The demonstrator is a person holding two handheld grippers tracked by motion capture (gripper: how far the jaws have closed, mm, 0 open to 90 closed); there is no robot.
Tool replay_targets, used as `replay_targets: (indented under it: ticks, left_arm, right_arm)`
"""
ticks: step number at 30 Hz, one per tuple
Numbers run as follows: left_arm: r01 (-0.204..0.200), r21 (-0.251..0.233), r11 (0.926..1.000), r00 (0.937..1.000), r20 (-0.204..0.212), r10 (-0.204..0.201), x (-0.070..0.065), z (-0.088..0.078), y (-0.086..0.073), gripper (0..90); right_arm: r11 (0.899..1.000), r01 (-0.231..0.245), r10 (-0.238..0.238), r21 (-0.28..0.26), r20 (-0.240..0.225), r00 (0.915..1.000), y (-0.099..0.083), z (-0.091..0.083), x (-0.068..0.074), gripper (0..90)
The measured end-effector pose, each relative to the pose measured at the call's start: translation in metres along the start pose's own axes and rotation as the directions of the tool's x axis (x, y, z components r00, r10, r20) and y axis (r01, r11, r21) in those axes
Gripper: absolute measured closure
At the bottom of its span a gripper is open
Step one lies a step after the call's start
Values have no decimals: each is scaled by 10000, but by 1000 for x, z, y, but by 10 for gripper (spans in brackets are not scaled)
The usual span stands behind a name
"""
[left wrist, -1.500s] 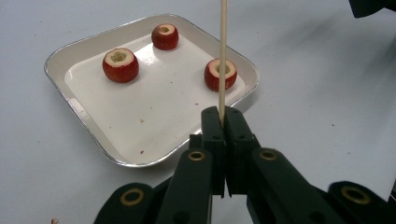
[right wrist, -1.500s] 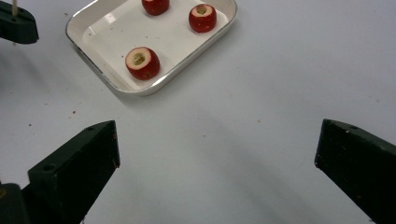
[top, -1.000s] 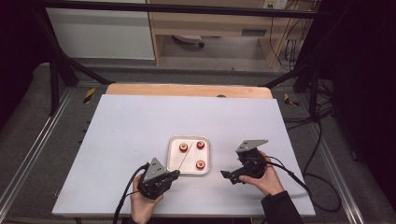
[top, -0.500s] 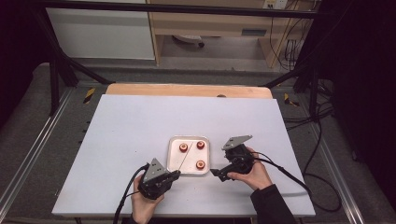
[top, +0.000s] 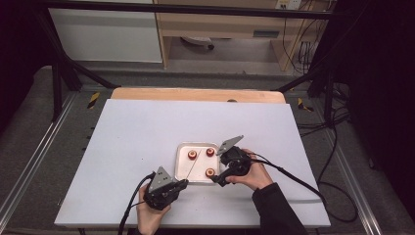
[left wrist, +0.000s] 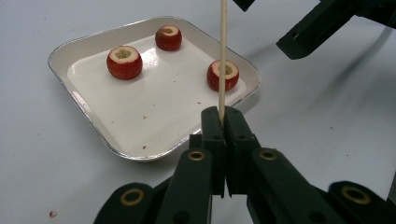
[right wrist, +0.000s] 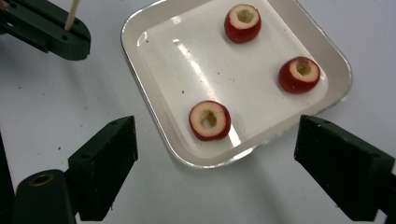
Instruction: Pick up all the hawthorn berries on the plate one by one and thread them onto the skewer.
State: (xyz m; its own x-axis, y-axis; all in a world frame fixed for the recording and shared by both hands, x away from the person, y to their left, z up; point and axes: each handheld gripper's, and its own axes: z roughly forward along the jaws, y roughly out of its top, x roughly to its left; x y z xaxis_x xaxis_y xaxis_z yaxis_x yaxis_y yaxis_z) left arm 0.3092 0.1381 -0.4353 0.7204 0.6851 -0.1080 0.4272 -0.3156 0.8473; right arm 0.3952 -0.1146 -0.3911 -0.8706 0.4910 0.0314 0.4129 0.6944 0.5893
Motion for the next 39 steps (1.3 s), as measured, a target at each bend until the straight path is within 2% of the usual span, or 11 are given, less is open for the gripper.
replay_targets:
  ticks: [1, 5, 8, 11, 18, 28, 31, 39]
  left_arm:
    - [-2, -2, 10000, 10000, -24, 2, 0, 0, 0, 884]
    - [100, -33, 9999, 9999, -37, -100, 1, -2, -2, 884]
    - [96, -28, 10000, 9999, -40, -96, 2, -2, -2, 884]
    - [108, -13, 9999, 9999, -48, -108, 2, -1, -3, 884]
    - [183, -1, 9998, 9998, -46, -183, 4, -1, -4, 884]
    - [168, -14, 9999, 9998, -56, -169, 5, -1, -5, 883]
    - [156, 28, 9999, 9999, -60, -156, 5, 0, -5, 884]
    - [123, 100, 9999, 9999, -80, -123, 6, 0, -5, 884]
  right_arm:
    - [9999, 136, -134, 87, -186, 9997, 5, 3, 0, 157]
    - [9991, 273, -258, 317, -459, 9986, 13, 10, 0, 222]
    - [9956, 584, -542, 730, -583, 9968, 17, 15, 0, 254]
    - [9934, 612, -534, 968, -810, 9953, 20, 20, -1, 303]
    - [9827, 973, -850, 1577, -830, 9929, 20, 31, -7, 379]
    - [9787, 1217, -1080, 1653, -895, 9901, 19, 37, -7, 504]
    - [9755, 1410, -1249, 1686, -1028, 9868, 19, 41, -6, 545]
    - [9703, 1585, -1397, 1829, -1114, 9839, 18, 46, -7, 596]
